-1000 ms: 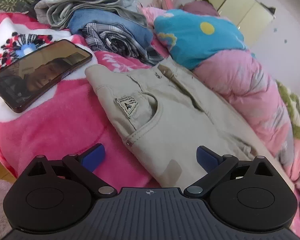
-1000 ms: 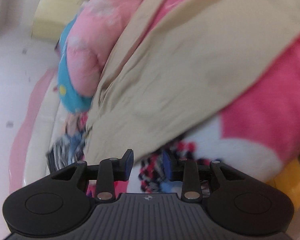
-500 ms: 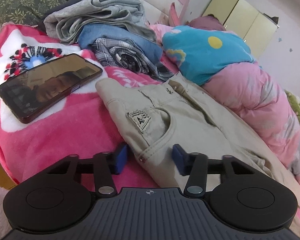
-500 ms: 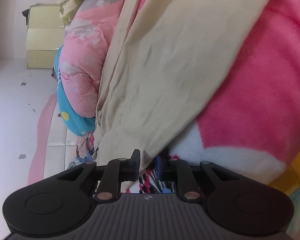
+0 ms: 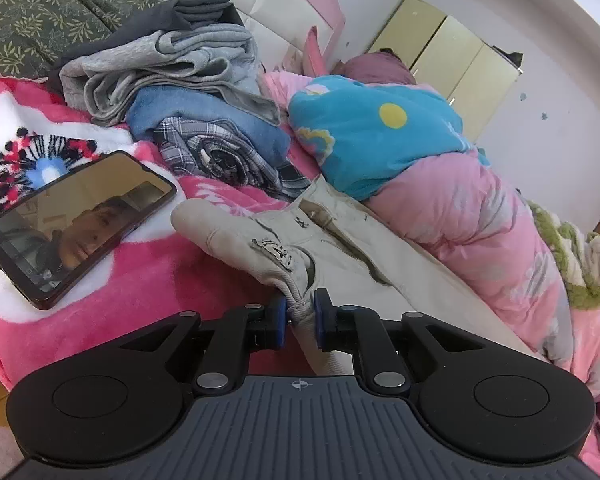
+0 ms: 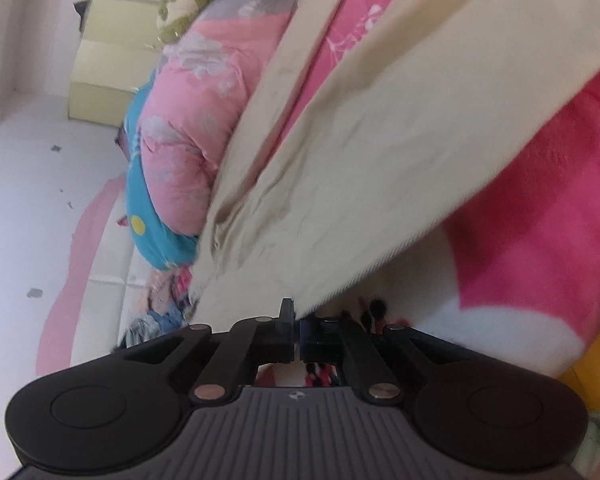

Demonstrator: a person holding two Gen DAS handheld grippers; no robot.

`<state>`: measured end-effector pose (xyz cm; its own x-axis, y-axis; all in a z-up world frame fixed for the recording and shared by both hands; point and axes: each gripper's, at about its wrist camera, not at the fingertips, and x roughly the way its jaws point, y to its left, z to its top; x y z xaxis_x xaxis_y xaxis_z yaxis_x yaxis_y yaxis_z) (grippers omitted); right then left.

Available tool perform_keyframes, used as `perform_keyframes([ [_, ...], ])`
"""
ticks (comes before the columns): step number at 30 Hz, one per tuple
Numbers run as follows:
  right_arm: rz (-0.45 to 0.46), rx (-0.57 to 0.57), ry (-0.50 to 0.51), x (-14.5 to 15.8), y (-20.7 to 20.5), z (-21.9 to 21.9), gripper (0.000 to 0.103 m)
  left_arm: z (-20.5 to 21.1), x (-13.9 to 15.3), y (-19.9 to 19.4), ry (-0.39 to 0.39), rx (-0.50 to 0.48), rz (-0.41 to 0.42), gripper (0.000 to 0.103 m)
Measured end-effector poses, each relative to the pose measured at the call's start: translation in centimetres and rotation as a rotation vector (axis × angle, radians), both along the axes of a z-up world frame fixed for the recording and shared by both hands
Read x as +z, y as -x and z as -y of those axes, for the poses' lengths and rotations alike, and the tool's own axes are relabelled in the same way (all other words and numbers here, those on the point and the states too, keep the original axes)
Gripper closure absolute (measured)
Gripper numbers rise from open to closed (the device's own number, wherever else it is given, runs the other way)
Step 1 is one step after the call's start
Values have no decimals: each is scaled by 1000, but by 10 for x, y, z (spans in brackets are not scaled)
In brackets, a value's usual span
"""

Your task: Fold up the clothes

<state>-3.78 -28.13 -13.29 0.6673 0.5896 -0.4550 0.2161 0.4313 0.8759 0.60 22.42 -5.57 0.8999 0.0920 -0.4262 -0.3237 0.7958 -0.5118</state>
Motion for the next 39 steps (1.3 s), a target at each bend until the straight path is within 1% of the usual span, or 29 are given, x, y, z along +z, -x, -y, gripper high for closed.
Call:
perform_keyframes([
  [4,-40,3,-15,-2,7,-2,102,-2,0,3,11,0,-12,91],
  [7,-27,9,-9,3,12,-2,102,-2,-4,2,-2,1,-26,91],
  [9,-48,17,-8,-4,13,-3,102,-3,-9,2,11,10,-45,91],
  [11,-78,21,-14,-13,14,-3,102,-3,-7,5,9,12,-40,91],
  [13,-75,18,-25,-12,17,-3,102,-3,-4,7,0,11,-32,91],
  [14,-57,22,-17,-7,18,-3,102,-2,-3,7,-5,13,-32,91],
  [16,-29,35,4,-1,18,-5,102,-2,-6,5,-14,18,-46,91],
  [17,-34,40,4,-3,17,-5,102,-1,-9,4,-19,20,-59,90],
  [19,-72,47,-7,-15,15,-5,102,-2,-15,2,-19,24,-94,86],
  [21,-99,45,-28,-26,15,-3,102,-4,-20,5,-7,33,-119,77],
  [22,-105,46,-37,-29,15,-2,102,-5,-19,8,-11,42,-122,74],
  [23,-105,54,-35,-28,15,-1,101,-4,-17,12,-20,51,-123,70],
  [24,-105,63,-33,-28,15,0,101,-4,-16,15,-30,60,-124,63],
  [26,-102,83,-20,-28,16,1,100,-4,-12,23,-48,78,-126,56],
  [29,-102,103,-3,-28,21,2,99,-1,-4,38,-57,99,-125,55],
  [31,-102,122,27,-25,24,2,98,2,3,47,-68,107,-115,55],
  [34,-107,161,102,-19,33,2,90,15,17,52,-106,92,-86,54],
  [35,-103,168,126,-16,37,4,85,22,22,52,-121,76,-71,54],
  [36,-88,162,146,-11,43,8,82,30,26,50,-138,53,-59,53],
  [37,-72,156,165,-6,48,11,82,39,30,47,-158,20,-48,53],
  [39,-33,137,200,6,60,22,82,58,35,41,-196,-46,-30,47],
])
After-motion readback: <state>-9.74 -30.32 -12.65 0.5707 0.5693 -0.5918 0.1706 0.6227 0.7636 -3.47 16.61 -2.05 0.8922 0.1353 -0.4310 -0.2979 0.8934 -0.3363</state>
